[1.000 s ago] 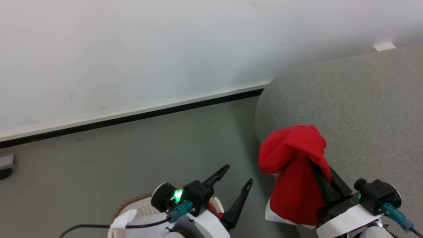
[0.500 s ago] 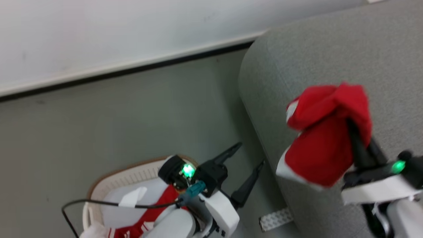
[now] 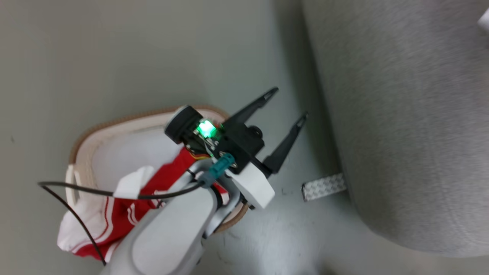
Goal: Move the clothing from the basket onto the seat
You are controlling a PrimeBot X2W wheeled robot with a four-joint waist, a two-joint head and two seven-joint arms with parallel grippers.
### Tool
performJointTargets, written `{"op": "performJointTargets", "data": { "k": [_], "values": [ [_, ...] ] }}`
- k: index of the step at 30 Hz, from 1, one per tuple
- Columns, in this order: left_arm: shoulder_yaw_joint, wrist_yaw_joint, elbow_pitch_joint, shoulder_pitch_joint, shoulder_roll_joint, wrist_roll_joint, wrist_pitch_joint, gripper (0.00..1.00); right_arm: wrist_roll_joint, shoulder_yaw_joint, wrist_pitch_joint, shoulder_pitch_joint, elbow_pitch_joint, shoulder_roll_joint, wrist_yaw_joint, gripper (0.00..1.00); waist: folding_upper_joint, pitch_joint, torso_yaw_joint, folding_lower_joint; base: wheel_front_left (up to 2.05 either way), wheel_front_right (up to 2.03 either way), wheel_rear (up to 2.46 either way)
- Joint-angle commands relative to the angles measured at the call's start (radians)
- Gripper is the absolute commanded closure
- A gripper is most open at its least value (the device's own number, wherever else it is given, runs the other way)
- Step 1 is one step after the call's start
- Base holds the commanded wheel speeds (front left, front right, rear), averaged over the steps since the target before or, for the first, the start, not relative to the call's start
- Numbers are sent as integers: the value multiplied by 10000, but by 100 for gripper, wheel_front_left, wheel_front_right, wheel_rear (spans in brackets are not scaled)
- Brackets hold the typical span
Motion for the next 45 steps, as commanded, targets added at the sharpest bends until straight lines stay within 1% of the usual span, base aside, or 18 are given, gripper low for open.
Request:
{"op": "performJointTargets", "data": {
  "k": [1, 5, 8, 9, 10, 14, 16, 22, 25, 30, 33, 40, 45],
  "values": [
    [92, 47, -61, -148, 137, 127, -16, 0, -139, -220, 0, -456, 370, -81, -21, 100, 0, 1109, 347, -4, 0, 0, 0],
    [181, 141, -117, -212, 199, 82, -75, 0, -582, -1149, -3, -1535, 1934, -569, -21, 100, 0, 1487, 513, -4, 0, 0, 0],
    [199, 188, -22, -64, 278, 15, -118, 0, -1166, -1862, -1, -1980, 3047, -664, -21, 100, 0, 1547, 619, -4, 0, 0, 0],
    [211, 219, 15, -3, 298, -24, -131, 0, -1414, -2109, -1, -2039, 3382, -615, -21, 76, 0, 1534, 643, -4, 0, 0, 0],
    [229, 260, 50, 64, 313, -72, -165, 0, -1625, -2315, 1, -2043, 3702, -534, -21, 0, 0, 1495, 656, -4, 0, 0, 0],
    [340, 371, 220, 396, 480, -219, -291, 0, -2098, -2696, -1, -1730, 4191, -11, -21, 0, 0, 1107, 609, -4, 0, 0, 0],
    [403, 446, 304, 515, 545, -290, -341, 0, -2069, -2588, -1, -1344, 3997, 259, -21, 0, 0, 827, 586, -4, 0, 0, 0],
    [635, 688, 609, 945, 622, -575, -667, 0, -1931, -2071, 1, 516, 2493, 894, -21, 0, 0, -327, 529, -4, 0, 0, 0],
    [742, 712, 815, 1262, 517, -869, -1091, 0, -1833, -1899, 2, 1595, 1496, 1237, -21, 0, 0, -1057, 604, -4, 0, 0, 0],
    [979, 906, 1306, 1951, 426, -1327, -1810, 0, -1688, -1535, 1, 3319, -117, 1811, -21, 0, 0, -2307, 761, -4, 0, 0, 0],
    [1097, 1021, 1577, 2446, 429, -1450, -2172, 0, -1774, -1157, 1, 4322, -838, 2181, -21, 0, 0, -3038, 878, -4, 0, 0, 0],
    [1679, 1430, 1820, 3658, 558, -1713, -2543, 0, -1921, -17, 1, 6228, -1787, 2667, -21, 0, 0, -4383, 1234, -4, 0, 0, 0],
    [2348, 1620, 1228, 4615, 526, -1546, -2538, 0, -2075, 857, 1, 7326, -2091, 2793, -21, 0, 0, -5127, 1553, -4, 0, 0, 0]
  ]
}}
